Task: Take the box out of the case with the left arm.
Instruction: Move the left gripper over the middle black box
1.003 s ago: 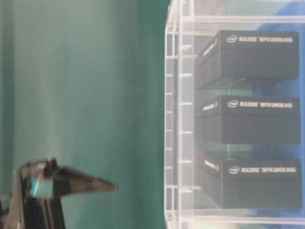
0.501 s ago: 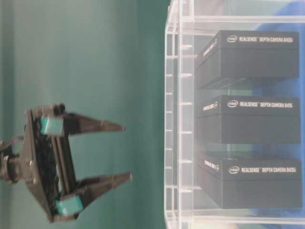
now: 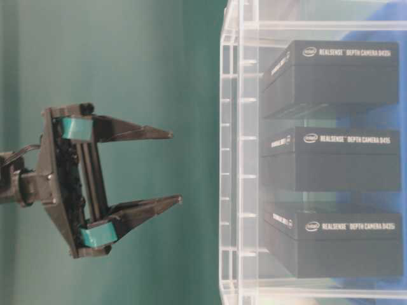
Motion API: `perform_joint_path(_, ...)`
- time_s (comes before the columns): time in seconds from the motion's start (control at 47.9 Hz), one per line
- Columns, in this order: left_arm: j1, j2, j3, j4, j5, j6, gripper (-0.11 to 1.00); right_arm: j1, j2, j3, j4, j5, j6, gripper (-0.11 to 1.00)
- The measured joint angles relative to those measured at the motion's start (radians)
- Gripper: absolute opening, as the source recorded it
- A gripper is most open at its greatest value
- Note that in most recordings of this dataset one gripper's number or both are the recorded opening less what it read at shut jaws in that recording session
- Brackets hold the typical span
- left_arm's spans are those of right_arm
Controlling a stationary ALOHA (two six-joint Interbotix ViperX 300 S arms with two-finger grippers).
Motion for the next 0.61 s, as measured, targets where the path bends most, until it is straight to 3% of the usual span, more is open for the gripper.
perform_joint_path(0.606, -0.005, 0.048, -0.028, -0.003, 0.002, -0.002, 0.97, 0.0, 0.0, 0.0, 0.0, -0.002, 0.0, 0.07)
